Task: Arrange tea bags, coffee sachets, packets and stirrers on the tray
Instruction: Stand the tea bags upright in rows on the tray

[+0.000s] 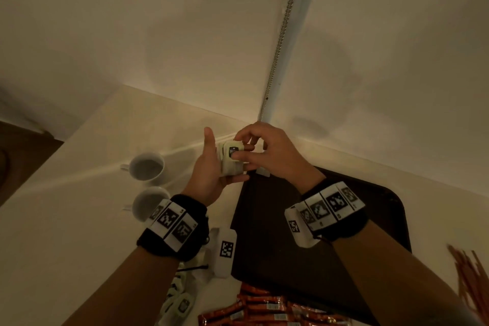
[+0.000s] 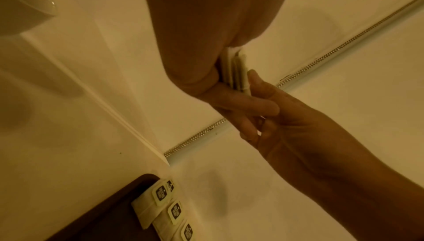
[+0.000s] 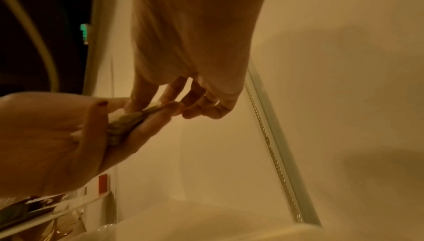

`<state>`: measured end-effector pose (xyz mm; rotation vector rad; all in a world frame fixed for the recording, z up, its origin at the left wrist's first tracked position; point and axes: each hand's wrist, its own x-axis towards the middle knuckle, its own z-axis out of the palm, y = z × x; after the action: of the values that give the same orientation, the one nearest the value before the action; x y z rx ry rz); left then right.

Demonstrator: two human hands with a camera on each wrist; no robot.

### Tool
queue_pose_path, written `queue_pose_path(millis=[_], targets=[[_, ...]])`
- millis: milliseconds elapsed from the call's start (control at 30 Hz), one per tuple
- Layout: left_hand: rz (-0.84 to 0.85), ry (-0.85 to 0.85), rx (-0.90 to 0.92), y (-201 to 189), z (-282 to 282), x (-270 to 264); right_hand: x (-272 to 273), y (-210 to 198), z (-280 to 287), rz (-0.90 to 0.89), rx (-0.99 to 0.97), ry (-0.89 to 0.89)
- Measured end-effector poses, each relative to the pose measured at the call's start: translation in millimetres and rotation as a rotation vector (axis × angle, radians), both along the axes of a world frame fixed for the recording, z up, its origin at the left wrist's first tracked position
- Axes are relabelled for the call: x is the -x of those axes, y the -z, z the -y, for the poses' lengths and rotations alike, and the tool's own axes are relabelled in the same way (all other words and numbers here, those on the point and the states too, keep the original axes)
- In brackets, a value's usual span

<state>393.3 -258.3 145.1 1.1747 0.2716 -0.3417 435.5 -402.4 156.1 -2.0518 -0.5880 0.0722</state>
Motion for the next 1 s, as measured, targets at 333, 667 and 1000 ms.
queue_pose_path(millis=[333,667,1000], targets=[[0.247,-0.067,0.004,-11.2,0.7,12.8,3.3,-52.6,7.5,0.079,0.006,0.130],[0.294,-0.015,0.190,-34.9,19.3,22.2,23.8,-117.9,1.3,0.176,0.130,0.087],[0.162,0.005,0.459,-37.4,30.0,32.9,22.1,-137.6,-1.9,0.046,0.304,0.120]])
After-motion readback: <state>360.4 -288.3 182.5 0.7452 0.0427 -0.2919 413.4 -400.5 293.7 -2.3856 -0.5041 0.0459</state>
